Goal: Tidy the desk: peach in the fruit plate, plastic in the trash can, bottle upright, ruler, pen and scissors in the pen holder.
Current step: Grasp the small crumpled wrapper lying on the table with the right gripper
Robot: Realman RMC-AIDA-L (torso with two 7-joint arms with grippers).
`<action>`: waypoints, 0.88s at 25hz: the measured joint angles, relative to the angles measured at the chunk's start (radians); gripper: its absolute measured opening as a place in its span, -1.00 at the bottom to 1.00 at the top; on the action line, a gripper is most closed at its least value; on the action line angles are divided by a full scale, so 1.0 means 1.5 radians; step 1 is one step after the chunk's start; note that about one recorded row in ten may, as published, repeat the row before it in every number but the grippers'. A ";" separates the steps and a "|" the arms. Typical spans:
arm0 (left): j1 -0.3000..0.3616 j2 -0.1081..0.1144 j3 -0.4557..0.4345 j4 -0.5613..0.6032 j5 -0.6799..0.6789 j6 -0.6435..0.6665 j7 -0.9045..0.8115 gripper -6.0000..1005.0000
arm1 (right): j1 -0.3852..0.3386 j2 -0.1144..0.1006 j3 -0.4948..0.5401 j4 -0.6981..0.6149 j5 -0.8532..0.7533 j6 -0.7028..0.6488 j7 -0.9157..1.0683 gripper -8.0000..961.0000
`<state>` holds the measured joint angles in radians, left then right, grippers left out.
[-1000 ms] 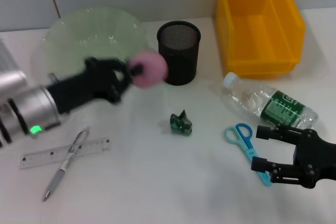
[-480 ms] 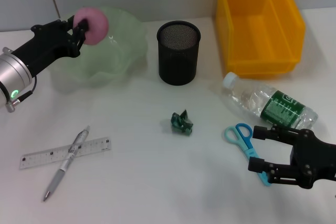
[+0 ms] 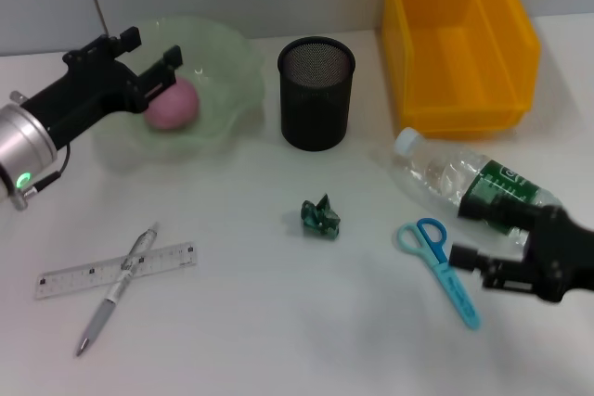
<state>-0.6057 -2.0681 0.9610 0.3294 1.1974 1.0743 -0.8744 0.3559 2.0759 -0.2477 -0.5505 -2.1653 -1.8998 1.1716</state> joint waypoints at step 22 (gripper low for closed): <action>0.215 0.012 0.162 0.082 0.044 0.237 0.032 0.71 | 0.135 0.002 -0.480 -0.624 -0.103 0.049 0.727 0.67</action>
<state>-0.2834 -2.0504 1.2034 0.4528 1.2635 1.4305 -0.8260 0.5587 2.0781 -0.9675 -1.4859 -2.3205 -1.8264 2.2613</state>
